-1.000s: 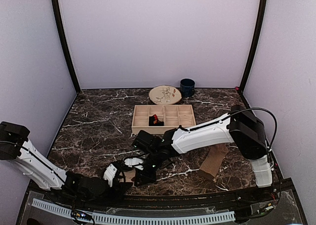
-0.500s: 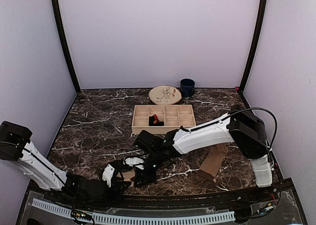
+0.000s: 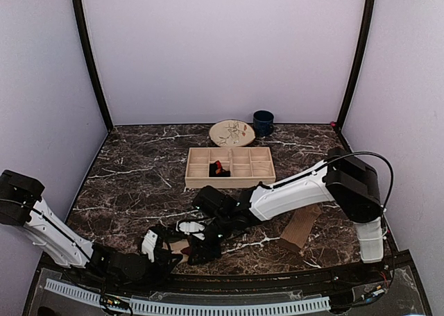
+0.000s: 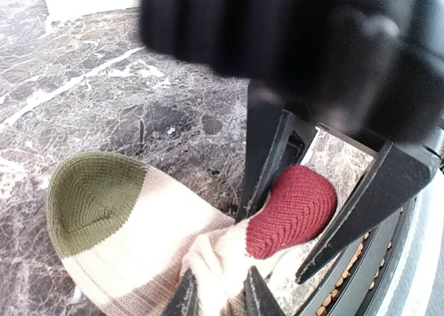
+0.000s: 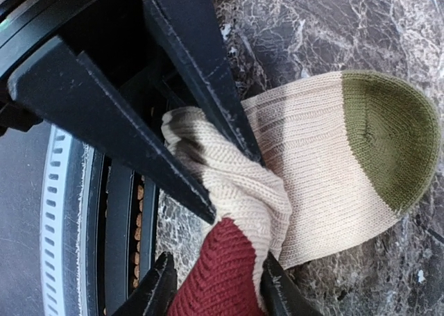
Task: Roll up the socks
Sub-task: Roll the sock at the center of the board.
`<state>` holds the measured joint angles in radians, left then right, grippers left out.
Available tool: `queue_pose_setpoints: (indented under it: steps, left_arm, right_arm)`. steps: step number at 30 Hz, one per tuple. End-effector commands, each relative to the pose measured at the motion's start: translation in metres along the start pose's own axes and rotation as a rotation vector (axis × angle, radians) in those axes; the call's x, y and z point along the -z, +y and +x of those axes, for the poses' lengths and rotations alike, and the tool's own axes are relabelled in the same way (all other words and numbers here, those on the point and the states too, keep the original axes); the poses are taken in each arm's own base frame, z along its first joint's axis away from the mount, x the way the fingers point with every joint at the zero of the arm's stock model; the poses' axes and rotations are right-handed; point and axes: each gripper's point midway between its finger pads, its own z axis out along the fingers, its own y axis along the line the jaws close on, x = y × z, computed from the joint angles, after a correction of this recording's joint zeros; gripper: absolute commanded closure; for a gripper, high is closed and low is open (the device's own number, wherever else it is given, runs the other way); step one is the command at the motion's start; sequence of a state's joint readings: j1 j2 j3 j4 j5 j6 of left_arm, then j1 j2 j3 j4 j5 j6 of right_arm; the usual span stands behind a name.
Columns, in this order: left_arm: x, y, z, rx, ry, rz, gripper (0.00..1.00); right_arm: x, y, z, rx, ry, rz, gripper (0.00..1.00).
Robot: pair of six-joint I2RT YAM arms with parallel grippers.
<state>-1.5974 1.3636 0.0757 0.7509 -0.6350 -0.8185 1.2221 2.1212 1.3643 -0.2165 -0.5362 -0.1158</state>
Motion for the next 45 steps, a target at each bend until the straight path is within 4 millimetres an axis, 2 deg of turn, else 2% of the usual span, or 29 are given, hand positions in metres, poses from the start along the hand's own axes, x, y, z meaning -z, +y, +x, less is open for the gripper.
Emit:
queue_pose_setpoints:
  steps: [1, 10, 16, 18, 25, 30, 35, 45]
  left_arm:
    - [0.004, 0.019, 0.021, -0.014, 0.073, -0.046, 0.79]
    - [0.005, 0.021, 0.027, 0.055, 0.104, -0.059, 0.79]
    - [0.005, 0.022, 0.032, 0.083, 0.133, -0.069, 0.79]
    - [0.005, 0.022, 0.033, 0.093, 0.142, -0.074, 0.79]
    - [0.007, 0.023, 0.039, 0.121, 0.178, -0.087, 0.79]
    - [0.011, 0.024, 0.041, 0.149, 0.197, -0.081, 0.79]
    - [0.012, 0.019, 0.04, 0.141, 0.216, -0.077, 0.79]
    - [0.013, 0.018, 0.045, 0.142, 0.25, -0.077, 0.79]
  right_arm:
    - [0.0, -0.028, 0.031, -0.061, 0.046, 0.148, 0.6]
    - [0.037, -0.046, 0.018, -0.012, -0.085, 0.366, 0.56]
    - [0.051, -0.043, 0.01, 0.114, -0.131, 0.537, 0.56]
    - [0.053, -0.036, 0.006, 0.179, -0.141, 0.599, 0.56]
    - [0.044, 0.004, -0.004, 0.449, -0.149, 0.789, 0.54]
    - [0.035, 0.017, -0.003, 0.548, -0.133, 0.866, 0.51]
    - [0.027, 0.018, -0.005, 0.611, -0.11, 0.929, 0.49]
    - [0.016, 0.023, -0.018, 0.684, -0.1, 0.95, 0.45]
